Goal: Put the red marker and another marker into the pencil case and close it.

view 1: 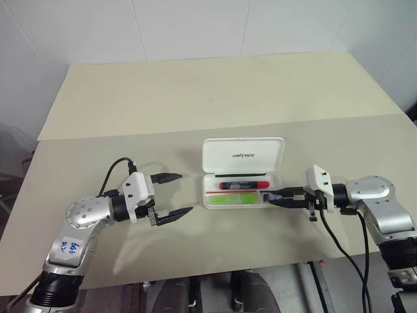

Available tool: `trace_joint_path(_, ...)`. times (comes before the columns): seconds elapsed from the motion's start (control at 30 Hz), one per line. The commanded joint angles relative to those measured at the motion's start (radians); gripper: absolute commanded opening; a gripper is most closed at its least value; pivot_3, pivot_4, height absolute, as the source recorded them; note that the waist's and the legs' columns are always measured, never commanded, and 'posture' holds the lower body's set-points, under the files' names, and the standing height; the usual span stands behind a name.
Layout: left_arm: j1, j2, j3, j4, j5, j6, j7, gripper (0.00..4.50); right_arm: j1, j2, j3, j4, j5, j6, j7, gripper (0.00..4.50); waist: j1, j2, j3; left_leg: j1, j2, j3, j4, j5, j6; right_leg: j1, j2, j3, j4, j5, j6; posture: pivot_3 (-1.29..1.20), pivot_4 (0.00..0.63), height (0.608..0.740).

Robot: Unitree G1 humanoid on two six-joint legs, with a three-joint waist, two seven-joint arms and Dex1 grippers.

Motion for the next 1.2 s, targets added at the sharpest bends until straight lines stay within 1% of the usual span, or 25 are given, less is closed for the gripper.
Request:
trace_joint_path(0.03,-0.013,0.01,0.019,-0.027,-0.018,0.002,0.003,4.5,-0.012,-0.003,-0.016,0.008,-0.003,-0.029,0.008,0.4,0.0,0.0,0.0,0.0,0.0,0.0,0.0,0.0,0.0,0.0,0.0,0.0,0.0,0.0,0.0,0.0,0.15,0.74)
trace_joint_path(0.13,-0.022,0.008,0.015,-0.026,-0.016,0.004,0.003,4.5,-0.017,0.007,-0.009,0.026,-0.017,-0.051,-0.005,0.4,0.0,0.0,0.0,0.0,0.0,0.0,0.0,0.0,0.0,0.0,0.0,0.0,0.0,0.0,0.0,0.0,0.15,0.74)
trace_joint_path(0.2,-0.03,0.008,0.014,-0.022,-0.017,0.005,0.0,4.5,-0.028,0.019,-0.007,0.037,-0.024,-0.064,-0.014,1.12,0.0,0.0,0.0,0.0,0.0,0.0,0.0,0.0,0.0,0.0,0.0,0.0,0.0,0.0,0.0,0.0,0.15,0.74)
trace_joint_path(0.23,-0.034,0.009,0.014,-0.022,-0.017,0.006,0.0,4.5,-0.033,0.025,-0.009,0.041,-0.028,-0.075,-0.019,1.37,0.0,0.0,0.0,0.0,0.0,0.0,0.0,0.0,0.0,0.0,0.0,0.0,0.0,0.0,0.0,0.0,0.15,0.74)
trace_joint_path(0.27,-0.036,0.009,0.013,-0.021,-0.017,0.006,-0.001,4.5,-0.036,0.03,-0.01,0.043,-0.032,-0.083,-0.024,1.71,0.0,0.0,0.0,0.0,0.0,0.0,0.0,0.0,0.0,0.0,0.0,0.0,0.0,0.0,0.0,0.0,0.15,0.74)
trace_joint_path(0.5,-0.053,0.011,0.013,-0.006,-0.015,0.002,-0.009,4.5,-0.034,0.036,-0.021,-0.007,-0.012,-0.066,-0.033,4.29,0.0,0.0,0.0,0.0,0.0,0.0,0.0,0.0,0.0,0.0,0.0,0.0,0.0,0.0,0.0,0.0,0.15,0.74)
trace_joint_path(0.53,-0.055,0.011,0.014,-0.002,-0.015,0.001,-0.011,4.5,-0.032,0.036,-0.023,-0.017,-0.008,-0.059,-0.033,4.48,0.0,0.0,0.0,0.0,0.0,0.0,0.0,0.0,0.0,0.0,0.0,0.0,0.001,0.0,0.0,0.0,0.15,0.74)
trace_joint_path(0.73,-0.074,0.016,0.02,0.019,-0.013,-0.003,-0.024,4.5,-0.006,0.021,-0.069,-0.138,0.071,0.045,-0.051,4.48,0.0,0.0,0.0,0.0,0.0,0.0,0.0,0.0,0.0,0.0,0.0,0.0,0.001,0.0,0.0,0.0,0.15,0.74)
trace_joint_path(1.03,-0.133,0.024,0.035,0.114,-0.026,-0.053,-0.063,4.5,0.079,-0.053,-0.215,-0.283,0.153,0.129,-0.092,4.48,0.004,0.0,0.0,0.0,0.0,0.0,0.0,0.0,0.0,0.0,0.0,0.0,0.0,0.0,0.0,0.0,0.15,0.74)
trace_joint_path(1.07,-0.14,0.023,0.039,0.13,-0.03,-0.061,-0.071,4.1,0.08,-0.053,-0.22,-0.288,0.154,0.135,-0.1,4.5,0.004,0.0,0.0,0.0,0.0,0.0,0.0,0.0,0.0,0.0,0.0,0.0,0.0,0.0,0.0,0.0,0.15,0.74)
trace_joint_path(1.1,-0.147,0.02,0.039,0.141,-0.034,-0.064,-0.076,3.93,0.086,-0.058,-0.233,-0.292,0.157,0.137,-0.103,4.5,0.004,0.0,0.0,0.0,0.0,0.0,0.0,0.0,0.0,0.0,0.0,0.0,0.0,0.0,0.0,0.0,0.15,0.74)
trace_joint_path(1.17,-0.157,0.018,0.04,0.161,-0.037,-0.071,-0.087,3.26,0.09,-0.061,-0.241,-0.299,0.158,0.143,-0.109,4.5,0.002,0.0,0.0,0.0,0.0,0.0,0.0,0.0,0.0,0.0,0.0,-0.001,0.0,0.0,0.0,0.0,0.15,0.74)
trace_joint_path(1.2,-0.174,0.01,0.031,0.176,-0.031,-0.076,-0.085,2.94,0.106,-0.073,-0.264,-0.304,0.163,0.143,-0.11,4.5,0.002,0.0,0.0,0.0,0.0,0.0,0.0,0.0,0.0,0.0,0.0,0.0,0.0,0.0,0.0,0.0,0.15,0.74)
